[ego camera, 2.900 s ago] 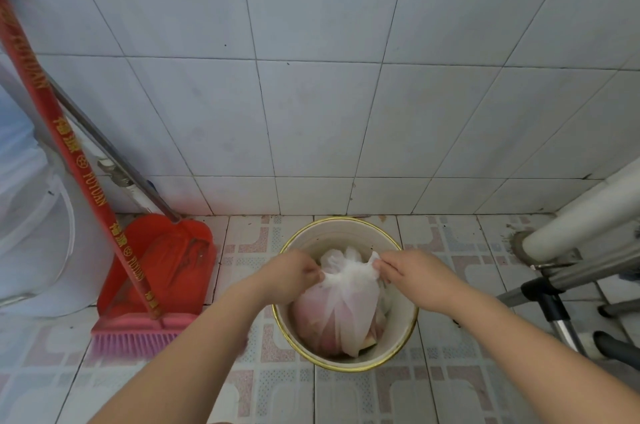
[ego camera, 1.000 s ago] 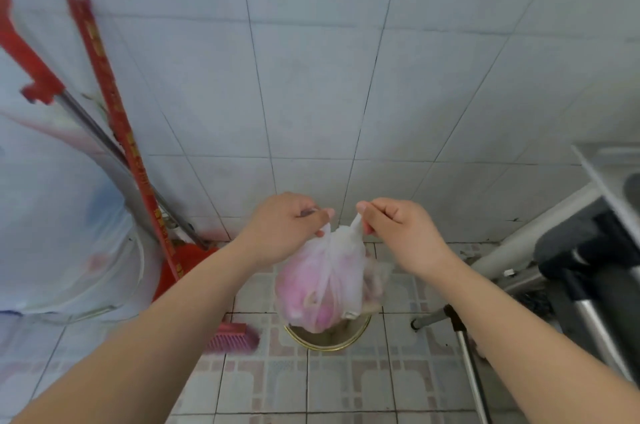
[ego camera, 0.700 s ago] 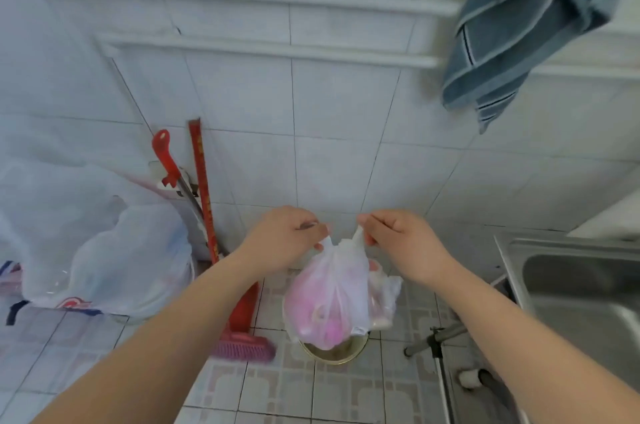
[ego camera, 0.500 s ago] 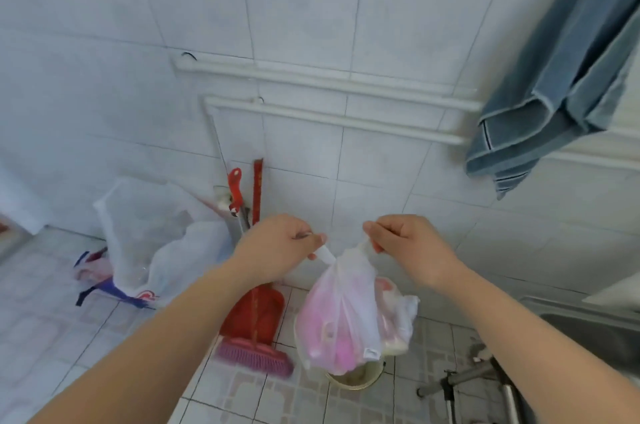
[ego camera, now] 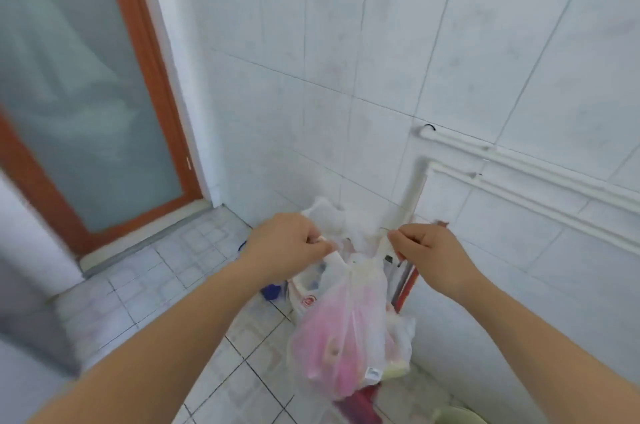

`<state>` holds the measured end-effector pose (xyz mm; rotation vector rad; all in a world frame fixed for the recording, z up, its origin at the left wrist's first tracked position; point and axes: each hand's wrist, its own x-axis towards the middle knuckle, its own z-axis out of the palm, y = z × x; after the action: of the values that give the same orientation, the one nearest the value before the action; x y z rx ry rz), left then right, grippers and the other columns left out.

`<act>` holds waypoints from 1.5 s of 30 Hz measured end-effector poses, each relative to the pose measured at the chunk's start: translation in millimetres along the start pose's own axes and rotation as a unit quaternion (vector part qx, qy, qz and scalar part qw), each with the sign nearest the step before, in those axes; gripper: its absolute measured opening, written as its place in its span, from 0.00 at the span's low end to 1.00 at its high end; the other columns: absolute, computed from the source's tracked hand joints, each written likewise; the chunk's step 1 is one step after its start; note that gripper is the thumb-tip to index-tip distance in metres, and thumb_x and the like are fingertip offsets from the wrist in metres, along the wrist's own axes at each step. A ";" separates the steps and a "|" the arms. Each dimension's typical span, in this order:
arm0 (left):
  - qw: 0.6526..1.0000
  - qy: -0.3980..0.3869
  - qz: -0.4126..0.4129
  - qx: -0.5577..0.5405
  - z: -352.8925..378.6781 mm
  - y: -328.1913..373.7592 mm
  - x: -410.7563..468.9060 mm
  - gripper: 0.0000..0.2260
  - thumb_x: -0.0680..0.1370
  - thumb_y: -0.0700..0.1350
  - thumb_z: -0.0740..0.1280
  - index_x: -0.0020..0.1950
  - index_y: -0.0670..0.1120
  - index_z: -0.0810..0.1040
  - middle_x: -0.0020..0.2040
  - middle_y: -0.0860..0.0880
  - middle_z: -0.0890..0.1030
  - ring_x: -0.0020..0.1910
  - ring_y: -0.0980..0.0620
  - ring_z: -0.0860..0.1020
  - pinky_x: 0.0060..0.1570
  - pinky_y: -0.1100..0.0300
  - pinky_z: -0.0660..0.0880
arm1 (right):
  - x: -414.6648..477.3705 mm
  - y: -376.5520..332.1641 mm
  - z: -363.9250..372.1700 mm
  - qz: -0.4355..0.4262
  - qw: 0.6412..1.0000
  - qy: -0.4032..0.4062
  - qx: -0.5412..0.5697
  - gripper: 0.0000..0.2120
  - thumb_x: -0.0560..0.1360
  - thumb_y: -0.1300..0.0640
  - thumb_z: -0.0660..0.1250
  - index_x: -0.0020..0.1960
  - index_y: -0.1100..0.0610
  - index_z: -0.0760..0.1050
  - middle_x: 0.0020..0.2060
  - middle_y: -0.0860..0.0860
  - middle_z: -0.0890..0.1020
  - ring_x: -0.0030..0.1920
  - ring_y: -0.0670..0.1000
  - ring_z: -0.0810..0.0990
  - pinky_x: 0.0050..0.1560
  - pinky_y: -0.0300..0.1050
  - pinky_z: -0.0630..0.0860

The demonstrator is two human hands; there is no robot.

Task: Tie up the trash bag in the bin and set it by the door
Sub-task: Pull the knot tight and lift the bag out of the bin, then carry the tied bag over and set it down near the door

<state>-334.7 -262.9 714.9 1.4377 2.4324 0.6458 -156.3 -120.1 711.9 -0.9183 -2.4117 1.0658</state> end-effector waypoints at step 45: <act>0.838 0.036 -0.544 -0.008 -285.4 -704.7 134.2 0.14 0.77 0.46 0.57 0.30 0.47 0.65 0.36 0.49 0.72 0.40 0.46 0.73 0.35 0.60 0.66 | 545.1 -396.5 674.7 -0.304 0.833 -0.438 -0.150 0.17 0.75 0.54 0.61 0.28 0.54 0.72 0.20 0.43 0.75 0.23 0.43 0.68 0.26 0.38 0.62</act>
<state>-1060.0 -510.8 622.2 -0.1374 2.7136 0.4030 -1084.6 -305.2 595.5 0.4481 -3.2991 0.9651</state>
